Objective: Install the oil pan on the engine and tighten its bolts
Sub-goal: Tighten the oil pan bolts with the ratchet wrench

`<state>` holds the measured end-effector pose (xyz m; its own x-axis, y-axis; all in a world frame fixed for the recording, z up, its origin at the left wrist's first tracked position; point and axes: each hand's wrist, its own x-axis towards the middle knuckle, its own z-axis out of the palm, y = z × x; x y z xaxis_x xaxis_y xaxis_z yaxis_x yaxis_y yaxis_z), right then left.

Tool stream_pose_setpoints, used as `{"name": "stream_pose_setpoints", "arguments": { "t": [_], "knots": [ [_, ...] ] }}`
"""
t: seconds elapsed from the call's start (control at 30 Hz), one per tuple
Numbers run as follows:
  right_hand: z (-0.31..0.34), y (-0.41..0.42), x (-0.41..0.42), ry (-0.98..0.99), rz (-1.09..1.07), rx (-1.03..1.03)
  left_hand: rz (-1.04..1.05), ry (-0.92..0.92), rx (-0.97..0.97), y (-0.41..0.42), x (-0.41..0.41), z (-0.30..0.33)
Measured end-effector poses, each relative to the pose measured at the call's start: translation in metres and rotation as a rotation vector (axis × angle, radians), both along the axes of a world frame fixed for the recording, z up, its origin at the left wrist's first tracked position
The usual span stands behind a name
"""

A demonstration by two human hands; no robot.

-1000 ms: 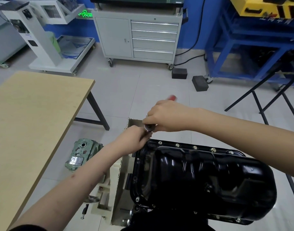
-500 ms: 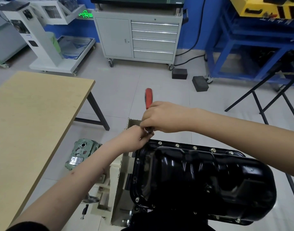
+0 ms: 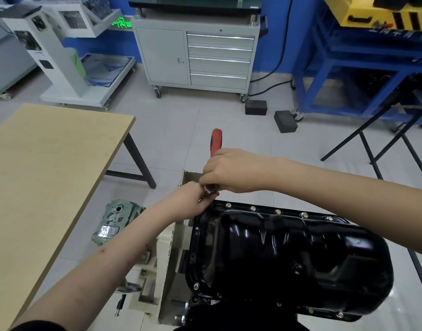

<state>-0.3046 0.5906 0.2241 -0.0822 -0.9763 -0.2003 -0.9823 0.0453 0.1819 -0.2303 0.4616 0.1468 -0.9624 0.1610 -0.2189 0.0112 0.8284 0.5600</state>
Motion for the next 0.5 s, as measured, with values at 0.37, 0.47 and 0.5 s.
{"name": "stream_pose_setpoints", "arguments": {
  "t": [0.37, 0.47, 0.5],
  "knots": [
    [0.0008, 0.0015, -0.0006, -0.036, -0.091, 0.013, 0.045, 0.021, 0.008, 0.0017, 0.0008, -0.002],
    [-0.0009, 0.0009, -0.0014, -0.022, -0.054, -0.01, 0.002, -0.027, 0.026, -0.0009, 0.0, -0.0016],
    [-0.0015, 0.001, -0.0012, -0.034, -0.093, -0.015, 0.003, -0.011, 0.016, -0.002, 0.0004, -0.0014]
  ]
}}
